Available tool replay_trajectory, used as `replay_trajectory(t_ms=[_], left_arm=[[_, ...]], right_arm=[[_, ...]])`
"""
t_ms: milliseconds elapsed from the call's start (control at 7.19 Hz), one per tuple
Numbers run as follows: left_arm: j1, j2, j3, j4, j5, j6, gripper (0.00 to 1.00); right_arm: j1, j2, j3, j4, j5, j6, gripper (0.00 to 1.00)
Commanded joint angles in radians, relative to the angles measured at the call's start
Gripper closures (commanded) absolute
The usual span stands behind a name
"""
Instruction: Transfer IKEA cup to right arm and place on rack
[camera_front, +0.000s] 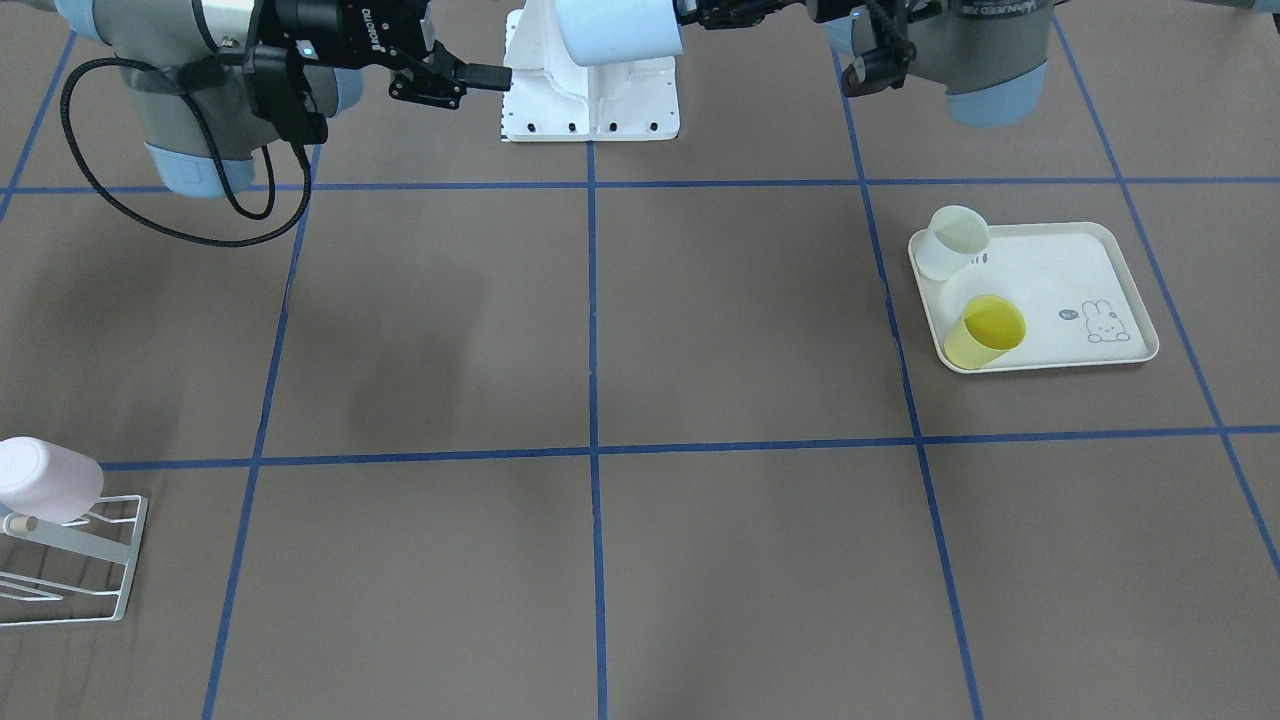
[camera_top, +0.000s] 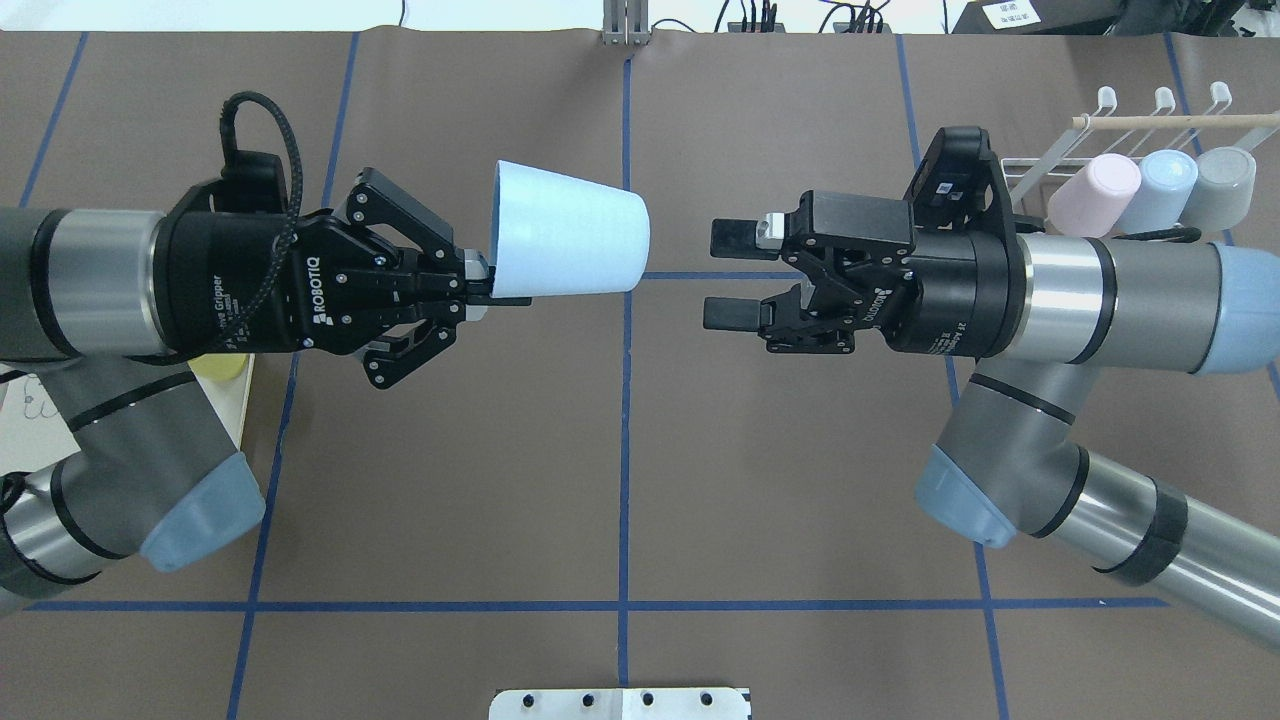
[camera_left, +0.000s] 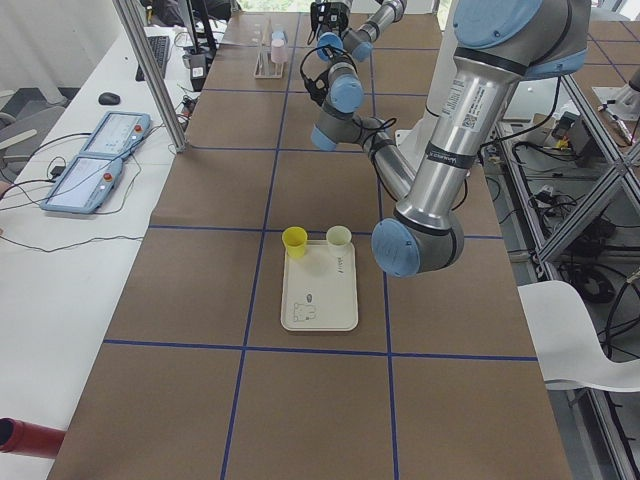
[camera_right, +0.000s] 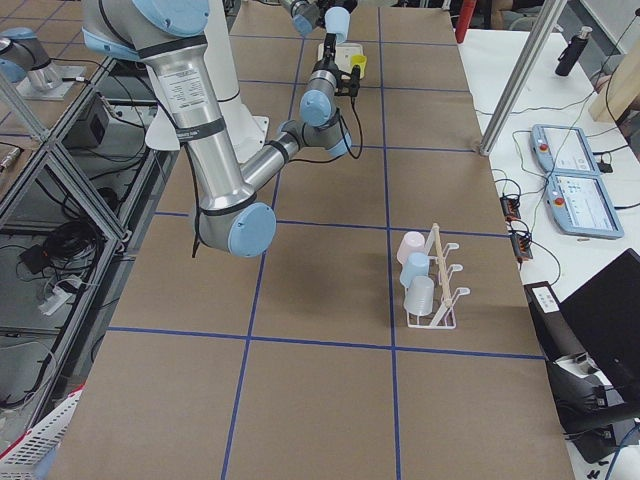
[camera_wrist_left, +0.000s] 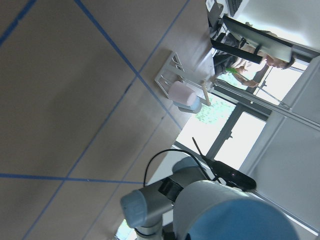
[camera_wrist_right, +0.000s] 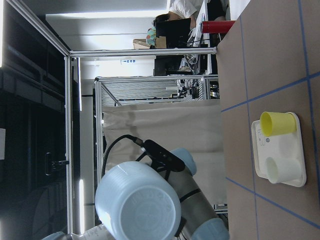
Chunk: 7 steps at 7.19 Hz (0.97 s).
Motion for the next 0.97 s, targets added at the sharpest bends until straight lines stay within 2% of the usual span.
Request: replay_trajectory(t_ms=[0,139,835], left_arm=[[0.052,-0.005,0.01,-0.1,0.07,-0.067,1.0],[0.057,-0.005,0.01,-0.102,0.07,-0.067,1.0],[0.074,-0.036,0.025,-0.1,0.092,-0.065,1.0]], right_arm=[[-0.016,0.045,0.009,0.007,-0.054,0.055,0.02],[-0.022,0.064,0.009,0.009,-0.08,0.078,0.02],[-0.056,0.075,0.01,0.009,-0.098,0.079,0.03]])
